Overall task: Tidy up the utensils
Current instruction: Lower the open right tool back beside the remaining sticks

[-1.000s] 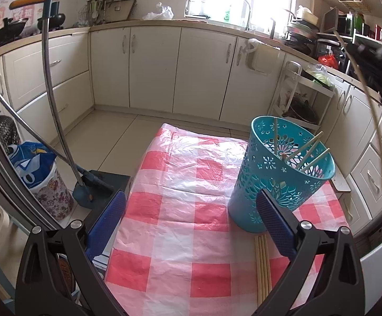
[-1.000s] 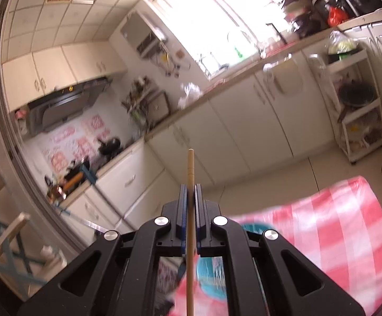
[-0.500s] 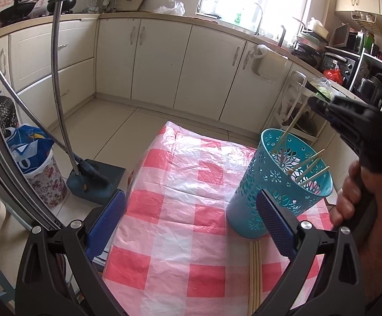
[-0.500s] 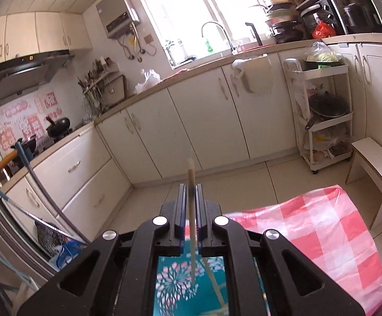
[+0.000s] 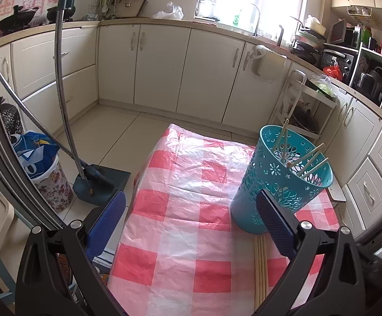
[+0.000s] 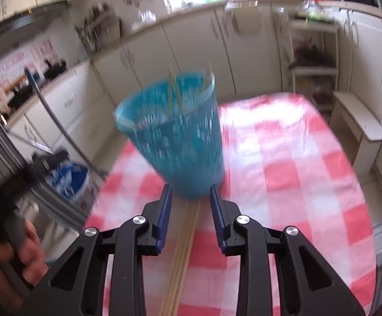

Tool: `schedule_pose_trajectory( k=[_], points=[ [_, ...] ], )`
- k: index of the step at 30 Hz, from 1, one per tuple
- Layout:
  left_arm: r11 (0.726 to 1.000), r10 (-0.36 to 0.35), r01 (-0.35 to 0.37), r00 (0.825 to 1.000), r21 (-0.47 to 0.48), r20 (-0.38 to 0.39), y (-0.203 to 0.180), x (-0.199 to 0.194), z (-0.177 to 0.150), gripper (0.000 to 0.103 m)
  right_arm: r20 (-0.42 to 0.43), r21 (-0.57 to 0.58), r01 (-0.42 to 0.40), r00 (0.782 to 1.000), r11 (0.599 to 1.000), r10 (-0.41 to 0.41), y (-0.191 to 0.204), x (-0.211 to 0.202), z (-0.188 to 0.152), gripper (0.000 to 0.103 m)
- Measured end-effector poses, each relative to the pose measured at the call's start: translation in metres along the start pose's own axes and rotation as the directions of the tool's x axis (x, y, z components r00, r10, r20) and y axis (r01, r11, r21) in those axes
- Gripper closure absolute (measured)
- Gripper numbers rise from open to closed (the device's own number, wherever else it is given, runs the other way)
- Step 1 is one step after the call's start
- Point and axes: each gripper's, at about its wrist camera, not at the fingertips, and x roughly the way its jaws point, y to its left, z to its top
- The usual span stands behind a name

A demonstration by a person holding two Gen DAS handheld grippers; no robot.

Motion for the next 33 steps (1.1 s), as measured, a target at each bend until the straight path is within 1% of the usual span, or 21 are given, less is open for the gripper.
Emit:
schedule_pose_trajectory(
  k=[3,7,9,13,21,31,33],
  points=[
    [1.0,0.005,-0.005,1.0,0.012,0.005,-0.003,-0.001,-0.001,0.008,-0.035,-0.044,0.018,0.999,0.999,-0.019,0.003,0.015,-0.005,0.077],
    [0.999,0.014,-0.015,1.0,0.033,0.017,-0.006,-0.003,-0.001,0.008,-0.026,-0.014,0.009,1.0,1.0,-0.009,-0.002,0.017,0.002,0.077],
    [0.999,0.016,-0.017,1.0,0.042,0.02,-0.007,-0.003,-0.001,0.008,-0.031,-0.021,0.01,0.999,1.0,-0.01,-0.004,0.018,-0.002,0.077],
    [0.999,0.019,-0.02,1.0,0.049,0.02,-0.009,-0.002,-0.001,0.008,-0.071,-0.055,0.015,0.997,0.998,-0.019,0.002,0.025,-0.01,0.077],
    [0.998,0.021,-0.022,1.0,0.065,0.023,-0.011,-0.003,-0.001,0.008,-0.173,-0.114,0.047,0.983,0.992,-0.067,0.01,0.052,-0.027,0.077],
    [0.997,0.028,-0.028,1.0,0.071,0.007,-0.009,-0.001,-0.001,0.008,-0.234,-0.172,0.064,0.967,0.983,-0.104,0.016,0.075,-0.038,0.077],
    [0.997,0.03,-0.03,1.0,0.072,0.002,-0.009,0.0,-0.001,0.008,-0.24,-0.165,0.053,0.966,0.985,-0.092,0.015,0.077,-0.038,0.077]
  ],
)
